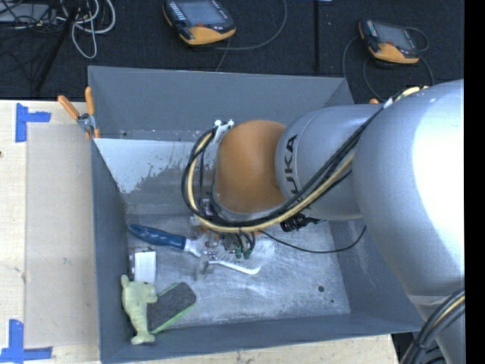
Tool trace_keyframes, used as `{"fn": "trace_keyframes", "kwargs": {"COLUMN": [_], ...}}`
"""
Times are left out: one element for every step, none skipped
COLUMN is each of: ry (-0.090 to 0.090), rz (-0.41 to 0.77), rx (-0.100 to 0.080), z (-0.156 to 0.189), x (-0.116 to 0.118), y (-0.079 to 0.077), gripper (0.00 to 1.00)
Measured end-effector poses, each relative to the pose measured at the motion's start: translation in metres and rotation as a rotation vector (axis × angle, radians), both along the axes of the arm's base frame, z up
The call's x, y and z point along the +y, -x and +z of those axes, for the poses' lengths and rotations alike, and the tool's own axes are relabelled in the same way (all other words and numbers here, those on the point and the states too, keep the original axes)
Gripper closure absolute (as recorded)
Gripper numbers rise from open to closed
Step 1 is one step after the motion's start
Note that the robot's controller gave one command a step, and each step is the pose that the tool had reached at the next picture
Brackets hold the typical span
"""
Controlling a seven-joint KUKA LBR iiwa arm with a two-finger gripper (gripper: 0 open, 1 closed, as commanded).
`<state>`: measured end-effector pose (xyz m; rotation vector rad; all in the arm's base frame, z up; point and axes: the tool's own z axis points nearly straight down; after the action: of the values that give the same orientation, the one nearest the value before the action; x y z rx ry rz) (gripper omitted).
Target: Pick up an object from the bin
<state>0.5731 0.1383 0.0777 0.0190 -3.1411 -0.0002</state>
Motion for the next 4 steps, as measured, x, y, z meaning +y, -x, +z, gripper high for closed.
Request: {"fn": "trace_keyframes", "kwargs": {"ry": [-0.007, -0.007, 0.002, 0.001], "rz": [-0.065, -0.065, -0.051, -0.018], "rx": [-0.014, -0.014, 0.008, 0.005], "z": [0.000, 0.000, 0.034, 0.098], "x": [0.002, 0.002, -0.001, -0.007], "y": [-0.014, -0.014, -0.016, -0.010], "gripper": [1.00, 1.00, 1.00, 1.00]}}
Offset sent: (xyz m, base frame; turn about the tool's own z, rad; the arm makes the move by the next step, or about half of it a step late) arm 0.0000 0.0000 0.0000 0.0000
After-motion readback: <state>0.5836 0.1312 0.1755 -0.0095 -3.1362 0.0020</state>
